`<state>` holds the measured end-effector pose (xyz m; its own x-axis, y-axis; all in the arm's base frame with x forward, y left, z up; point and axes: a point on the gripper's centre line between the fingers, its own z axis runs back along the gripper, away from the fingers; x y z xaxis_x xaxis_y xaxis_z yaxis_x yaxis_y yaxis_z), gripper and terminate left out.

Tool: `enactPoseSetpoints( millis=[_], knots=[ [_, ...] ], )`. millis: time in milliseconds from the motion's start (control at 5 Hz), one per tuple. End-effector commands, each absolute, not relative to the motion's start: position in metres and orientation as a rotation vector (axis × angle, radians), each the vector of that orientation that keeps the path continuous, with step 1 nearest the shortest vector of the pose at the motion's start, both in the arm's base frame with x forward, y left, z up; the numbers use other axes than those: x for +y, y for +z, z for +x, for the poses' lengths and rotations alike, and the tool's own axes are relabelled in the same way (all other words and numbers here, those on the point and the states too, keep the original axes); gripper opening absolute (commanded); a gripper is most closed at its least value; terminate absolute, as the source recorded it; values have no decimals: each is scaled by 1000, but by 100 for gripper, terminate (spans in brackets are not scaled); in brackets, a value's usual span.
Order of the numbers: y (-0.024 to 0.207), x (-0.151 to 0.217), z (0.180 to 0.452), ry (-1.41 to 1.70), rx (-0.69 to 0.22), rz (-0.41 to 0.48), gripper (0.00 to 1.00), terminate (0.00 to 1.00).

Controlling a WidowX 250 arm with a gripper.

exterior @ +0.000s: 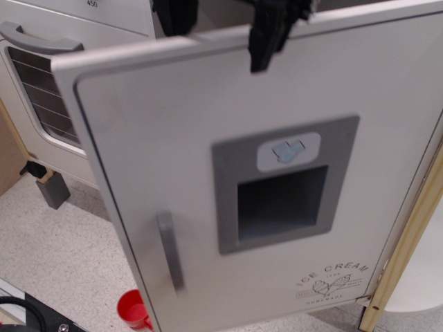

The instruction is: Close fridge

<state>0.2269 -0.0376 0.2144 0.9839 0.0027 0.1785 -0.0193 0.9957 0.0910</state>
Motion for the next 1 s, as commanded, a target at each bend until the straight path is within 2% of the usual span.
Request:
enactPoseSetpoints(
  millis=[0, 200, 600, 800],
  knots=[
    [239, -28, 224, 46, -207, 91, 100, 0],
    [225, -36, 210, 38, -198, 133, 100, 0],
    [200, -51, 176, 73, -175, 97, 100, 0],
    [179, -49, 173, 110, -197, 113, 100, 0]
  ],
)
